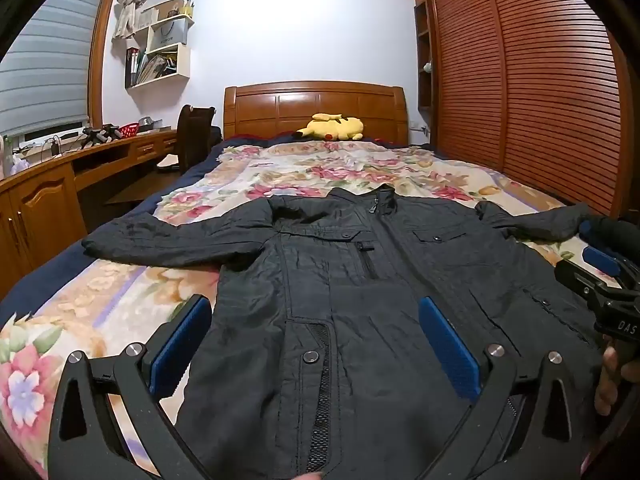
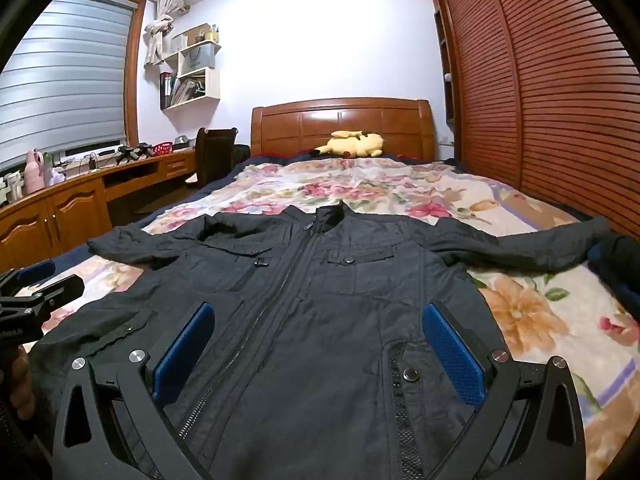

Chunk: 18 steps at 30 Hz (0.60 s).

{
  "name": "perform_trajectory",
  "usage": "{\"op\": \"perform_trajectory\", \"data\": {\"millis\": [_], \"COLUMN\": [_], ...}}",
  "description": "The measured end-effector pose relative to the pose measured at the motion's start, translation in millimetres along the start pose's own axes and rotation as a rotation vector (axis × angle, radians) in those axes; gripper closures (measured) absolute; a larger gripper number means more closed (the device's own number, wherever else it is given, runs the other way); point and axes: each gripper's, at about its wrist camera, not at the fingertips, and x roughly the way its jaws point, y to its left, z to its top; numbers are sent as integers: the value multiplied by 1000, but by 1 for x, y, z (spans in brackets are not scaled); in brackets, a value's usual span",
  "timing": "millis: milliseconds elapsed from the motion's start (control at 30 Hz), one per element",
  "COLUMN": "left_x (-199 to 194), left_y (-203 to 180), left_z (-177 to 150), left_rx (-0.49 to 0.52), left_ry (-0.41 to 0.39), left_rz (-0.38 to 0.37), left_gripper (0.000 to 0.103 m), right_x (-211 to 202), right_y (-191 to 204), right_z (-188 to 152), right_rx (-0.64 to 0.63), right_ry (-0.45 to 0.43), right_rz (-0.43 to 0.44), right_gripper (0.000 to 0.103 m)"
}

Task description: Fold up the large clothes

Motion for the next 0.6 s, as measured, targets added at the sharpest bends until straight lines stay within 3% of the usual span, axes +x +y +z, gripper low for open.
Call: {"op": "perform_trajectory", "data": {"millis": [600], "left_x": [1], "left_y": [2], "left_z": [1], "left_rx": [8], "left_ry": [-9], "left_rz": [5], "left_gripper": [0], "right_x": [1], "right_y": [-1], "right_z": [-1], "right_rx": [2], "right_ry": [-6], "right_rz": [1], "right_gripper": [0]}}
